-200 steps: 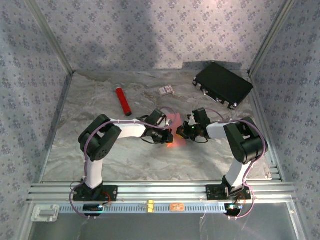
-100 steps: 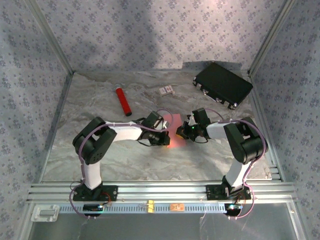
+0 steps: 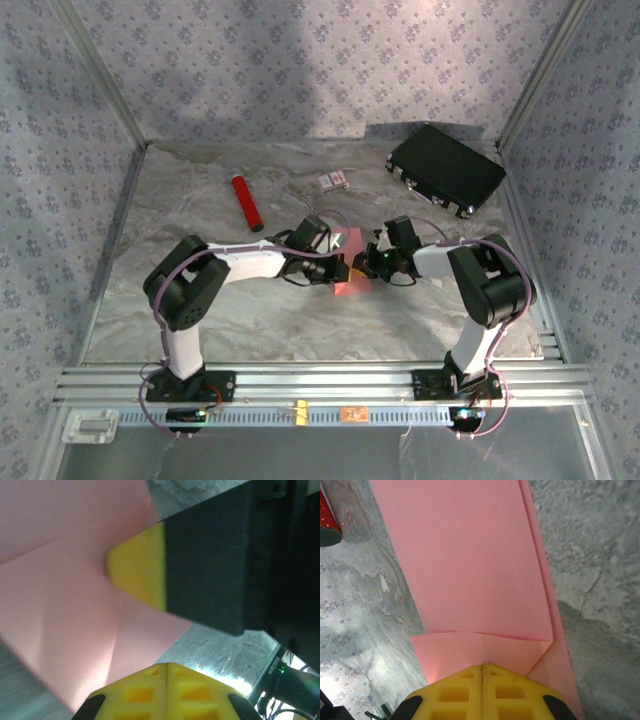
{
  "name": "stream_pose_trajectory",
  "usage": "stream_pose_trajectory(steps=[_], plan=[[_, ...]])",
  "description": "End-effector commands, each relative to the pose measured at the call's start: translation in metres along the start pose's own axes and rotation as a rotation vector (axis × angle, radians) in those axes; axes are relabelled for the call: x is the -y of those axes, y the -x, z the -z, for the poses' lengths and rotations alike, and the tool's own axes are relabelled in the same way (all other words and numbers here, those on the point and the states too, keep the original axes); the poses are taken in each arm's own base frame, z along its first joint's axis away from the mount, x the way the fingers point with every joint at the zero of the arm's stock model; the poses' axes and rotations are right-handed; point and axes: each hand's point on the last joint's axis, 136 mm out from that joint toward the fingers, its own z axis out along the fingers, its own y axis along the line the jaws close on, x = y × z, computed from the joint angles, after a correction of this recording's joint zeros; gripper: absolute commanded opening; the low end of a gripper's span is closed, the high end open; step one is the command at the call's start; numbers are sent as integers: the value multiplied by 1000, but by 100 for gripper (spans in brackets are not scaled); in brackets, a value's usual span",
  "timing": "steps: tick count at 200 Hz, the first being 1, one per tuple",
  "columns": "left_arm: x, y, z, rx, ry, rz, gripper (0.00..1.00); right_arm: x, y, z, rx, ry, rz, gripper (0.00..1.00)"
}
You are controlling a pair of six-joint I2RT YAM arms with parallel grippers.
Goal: Fold a paper plane with a square sheet of paper (pick it up from the middle)
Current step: Fold the triangle a second time at the center of the table.
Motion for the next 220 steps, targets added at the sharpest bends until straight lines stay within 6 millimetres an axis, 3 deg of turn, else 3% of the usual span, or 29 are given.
stream_pose_trajectory(steps=[1, 72, 117, 179, 220], plan=[[6, -5, -8, -47, -25, -7, 1, 40, -15, -1, -29, -140, -70, 3], [-37, -32, -14, -104, 82, 35, 1, 43, -16, -2, -33, -147, -73, 3], [-46, -33, -9, -70, 48, 97, 2, 44, -16, -2, -35, -149, -70, 3], [-38, -40, 0, -47, -26, 148, 2, 44, -16, -1, -38, -150, -69, 3], [-5, -15, 19, 35, -118, 123, 3, 41, -14, 1, -31, -145, -67, 3]])
